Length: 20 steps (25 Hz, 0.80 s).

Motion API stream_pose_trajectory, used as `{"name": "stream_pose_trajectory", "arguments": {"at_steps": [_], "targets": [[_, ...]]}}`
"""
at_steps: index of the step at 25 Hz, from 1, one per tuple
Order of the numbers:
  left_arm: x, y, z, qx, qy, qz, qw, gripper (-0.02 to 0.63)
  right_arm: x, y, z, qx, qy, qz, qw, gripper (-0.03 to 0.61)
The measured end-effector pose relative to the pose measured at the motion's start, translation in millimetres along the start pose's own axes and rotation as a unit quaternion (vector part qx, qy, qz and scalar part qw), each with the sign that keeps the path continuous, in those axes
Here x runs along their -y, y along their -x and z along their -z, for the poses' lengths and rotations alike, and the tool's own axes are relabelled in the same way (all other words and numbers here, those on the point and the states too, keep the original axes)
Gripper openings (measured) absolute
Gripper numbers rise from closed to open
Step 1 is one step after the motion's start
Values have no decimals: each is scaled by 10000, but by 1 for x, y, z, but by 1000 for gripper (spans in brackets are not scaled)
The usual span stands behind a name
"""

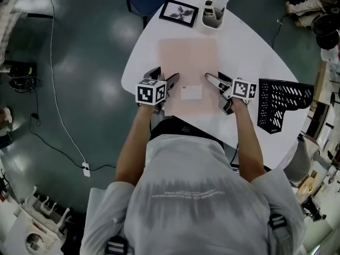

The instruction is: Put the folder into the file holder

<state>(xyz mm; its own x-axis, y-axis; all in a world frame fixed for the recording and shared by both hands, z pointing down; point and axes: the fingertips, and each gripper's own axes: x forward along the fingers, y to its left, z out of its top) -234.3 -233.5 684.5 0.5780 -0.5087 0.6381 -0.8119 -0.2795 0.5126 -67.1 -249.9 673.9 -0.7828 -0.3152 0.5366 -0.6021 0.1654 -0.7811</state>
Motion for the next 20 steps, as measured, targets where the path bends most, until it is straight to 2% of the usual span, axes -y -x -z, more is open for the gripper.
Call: {"name": "stream_pose_trajectory", "arguments": {"at_steps": [7,12,17,20], "targets": [[-2,2,-2,73,165,10,9998,354,-7,7,-8,290,-573,-295,9975,417],[-4,4,-7,151,333,55,9993,367,-10,3,-5,162,-634,-380,9971,416],[1,3,-4,80,313,234,9992,371,-22,-7,-1,195,-732,-705,9946,410],[1,4,-5,93,398,289,9987,372,-20,-6,-2,141,-866,-769,9932,372]]}}
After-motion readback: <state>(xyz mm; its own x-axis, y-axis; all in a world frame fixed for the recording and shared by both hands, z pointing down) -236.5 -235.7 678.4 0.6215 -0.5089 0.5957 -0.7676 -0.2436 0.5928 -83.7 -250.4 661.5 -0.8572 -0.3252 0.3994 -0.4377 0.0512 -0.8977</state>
